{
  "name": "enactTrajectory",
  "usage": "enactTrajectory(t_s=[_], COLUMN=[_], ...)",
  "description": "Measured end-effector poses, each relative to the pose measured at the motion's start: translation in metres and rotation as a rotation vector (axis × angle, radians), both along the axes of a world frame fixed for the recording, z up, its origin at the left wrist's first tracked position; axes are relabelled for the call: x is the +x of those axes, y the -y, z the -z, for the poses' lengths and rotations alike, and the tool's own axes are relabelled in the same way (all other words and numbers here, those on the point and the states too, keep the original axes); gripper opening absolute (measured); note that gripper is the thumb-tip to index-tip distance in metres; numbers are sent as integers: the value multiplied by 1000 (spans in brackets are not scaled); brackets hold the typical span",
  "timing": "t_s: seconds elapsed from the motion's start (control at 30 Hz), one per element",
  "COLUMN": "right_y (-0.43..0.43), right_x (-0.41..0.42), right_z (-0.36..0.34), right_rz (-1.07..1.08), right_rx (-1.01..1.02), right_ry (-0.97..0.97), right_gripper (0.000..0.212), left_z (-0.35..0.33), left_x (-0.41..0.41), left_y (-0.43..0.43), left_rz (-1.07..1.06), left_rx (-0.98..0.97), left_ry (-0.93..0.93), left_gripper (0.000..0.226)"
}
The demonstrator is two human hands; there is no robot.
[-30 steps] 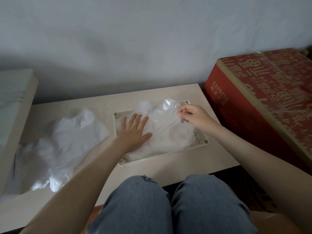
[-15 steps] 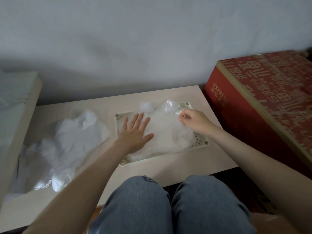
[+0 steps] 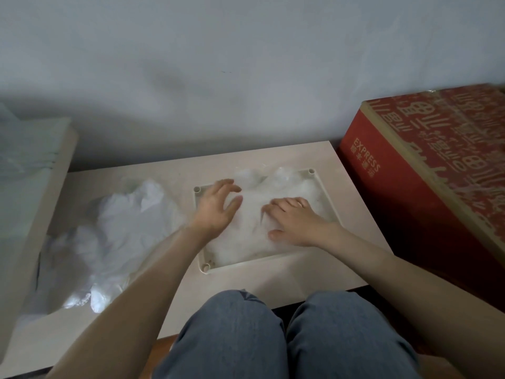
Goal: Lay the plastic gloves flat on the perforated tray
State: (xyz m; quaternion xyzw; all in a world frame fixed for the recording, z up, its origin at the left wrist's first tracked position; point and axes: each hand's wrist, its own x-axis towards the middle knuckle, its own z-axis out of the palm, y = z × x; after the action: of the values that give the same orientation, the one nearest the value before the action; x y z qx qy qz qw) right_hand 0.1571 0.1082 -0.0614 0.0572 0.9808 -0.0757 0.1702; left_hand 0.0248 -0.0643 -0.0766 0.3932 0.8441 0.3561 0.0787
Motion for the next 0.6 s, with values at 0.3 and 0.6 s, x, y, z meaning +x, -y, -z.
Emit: enactTrajectory(t_s=[0.3,0.6], right_y=[37,68], right_x=[-37,-62], right_z=[-22,-27], right_rz=[-31,-60], right_rx=[-71,-128], right_ry=[-166,-153], right_gripper=[54,51], left_z=[-7,-1], left_x=[-18,-24], left_y=[62,102], left_rz=[-412,-450], left_rx=[-671,-680], left_ry=[-187,-14], left_gripper=[53,26])
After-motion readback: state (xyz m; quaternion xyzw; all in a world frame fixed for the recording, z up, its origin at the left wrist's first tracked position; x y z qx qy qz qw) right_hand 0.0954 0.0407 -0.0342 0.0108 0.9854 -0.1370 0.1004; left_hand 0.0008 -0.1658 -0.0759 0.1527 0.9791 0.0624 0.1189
